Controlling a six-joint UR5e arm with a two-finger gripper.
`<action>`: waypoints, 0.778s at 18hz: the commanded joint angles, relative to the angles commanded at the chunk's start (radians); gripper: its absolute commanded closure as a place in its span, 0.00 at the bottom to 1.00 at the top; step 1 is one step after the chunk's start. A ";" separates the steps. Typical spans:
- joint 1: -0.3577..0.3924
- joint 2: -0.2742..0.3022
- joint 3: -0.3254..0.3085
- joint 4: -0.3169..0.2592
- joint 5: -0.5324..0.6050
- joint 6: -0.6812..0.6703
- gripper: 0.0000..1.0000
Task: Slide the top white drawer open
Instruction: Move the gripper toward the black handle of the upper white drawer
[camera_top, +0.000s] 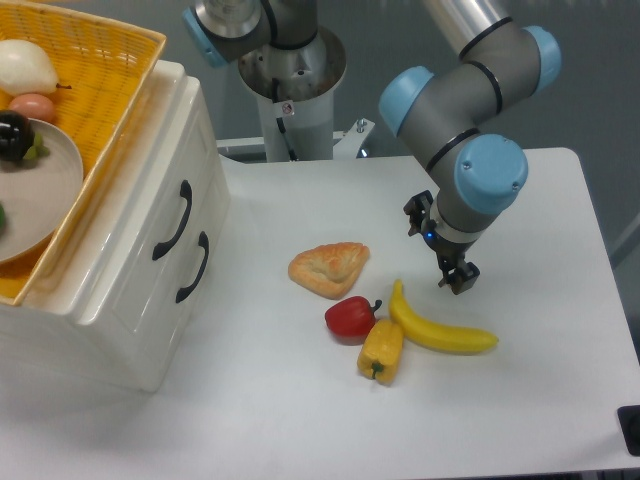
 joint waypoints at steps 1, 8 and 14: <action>-0.002 0.003 0.000 0.000 0.000 0.006 0.00; -0.011 0.032 0.018 -0.003 0.003 0.000 0.00; -0.029 0.106 -0.041 -0.002 -0.006 -0.002 0.00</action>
